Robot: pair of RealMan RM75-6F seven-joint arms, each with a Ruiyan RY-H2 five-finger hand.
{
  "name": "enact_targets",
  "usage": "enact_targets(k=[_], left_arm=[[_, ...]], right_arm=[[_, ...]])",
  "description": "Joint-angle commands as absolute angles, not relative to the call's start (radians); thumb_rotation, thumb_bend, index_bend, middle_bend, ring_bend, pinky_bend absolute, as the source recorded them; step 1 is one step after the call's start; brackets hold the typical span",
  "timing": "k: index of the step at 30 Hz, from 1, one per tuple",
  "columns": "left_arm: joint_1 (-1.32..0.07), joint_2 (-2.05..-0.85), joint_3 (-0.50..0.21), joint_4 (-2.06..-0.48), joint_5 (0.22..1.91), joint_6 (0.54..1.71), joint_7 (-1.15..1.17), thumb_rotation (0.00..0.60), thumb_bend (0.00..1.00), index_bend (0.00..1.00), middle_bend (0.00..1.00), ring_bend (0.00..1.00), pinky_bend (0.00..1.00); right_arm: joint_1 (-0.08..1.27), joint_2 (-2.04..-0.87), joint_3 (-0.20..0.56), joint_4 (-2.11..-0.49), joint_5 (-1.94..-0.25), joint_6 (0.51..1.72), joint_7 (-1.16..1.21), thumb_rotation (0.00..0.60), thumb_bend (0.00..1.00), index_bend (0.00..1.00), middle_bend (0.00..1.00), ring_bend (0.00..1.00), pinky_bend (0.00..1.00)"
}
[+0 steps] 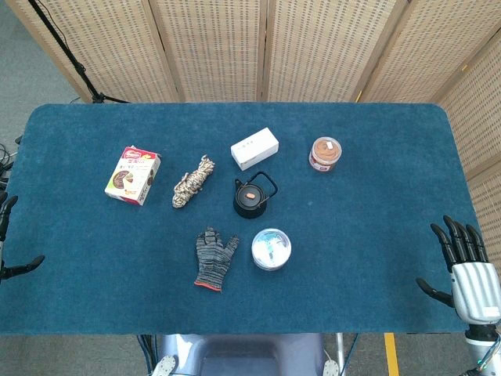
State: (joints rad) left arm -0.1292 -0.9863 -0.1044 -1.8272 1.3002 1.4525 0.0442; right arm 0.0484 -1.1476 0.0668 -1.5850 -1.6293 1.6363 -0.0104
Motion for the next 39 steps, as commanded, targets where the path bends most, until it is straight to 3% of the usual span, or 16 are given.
enact_targets(k=[1,12,15,22,26,30,39], left_arm=[[-0.128,-0.985,-0.106,-1.828,1.301,1.453,0.041,0.6,0.0,0.0,0.0,0.0,0.0],[-0.086,-0.952,-0.104,-1.844,1.339,1.502,-0.044,0.6,0.0,0.0,0.0,0.0,0.0],[-0.078,-0.95,-0.1,-1.847,1.36,1.516,-0.054,0.6,0.0,0.0,0.0,0.0,0.0],[-0.069,-0.949,-0.106,-1.855,1.381,1.536,-0.08,0.6,0.0,0.0,0.0,0.0,0.0],[-0.071,-0.947,-0.111,-1.851,1.388,1.536,-0.092,0.6,0.0,0.0,0.0,0.0,0.0],[-0.076,-0.946,-0.112,-1.841,1.393,1.527,-0.095,0.6,0.0,0.0,0.0,0.0,0.0],[-0.075,-0.935,-0.104,-1.837,1.415,1.515,-0.133,0.6,0.0,0.0,0.0,0.0,0.0]], right_arm=[[0.048,-1.145,0.066,-1.587,-1.631,1.636,-0.008,0.6,0.0,0.11,0.0,0.0,0.0],[0.092,-1.098,0.049,-1.679,-1.712,1.593,0.015,0.6,0.0,0.17,0.0,0.0,0.0],[0.136,-1.066,0.059,-1.746,-1.713,1.524,-0.022,0.6,0.0,0.17,0.0,0.0,0.0],[0.314,-1.037,0.158,-1.975,-1.589,1.269,-0.135,0.6,0.0,0.23,0.0,0.0,0.0],[0.411,-1.077,0.228,-2.057,-1.461,1.169,-0.224,0.6,0.02,0.27,0.0,0.0,0.0],[0.531,-1.178,0.305,-2.084,-1.283,1.095,-0.341,0.6,0.11,0.31,0.0,0.0,0.0],[0.775,-1.466,0.41,-1.981,-0.877,1.112,-0.584,0.6,0.2,0.37,0.0,0.0,0.0]])
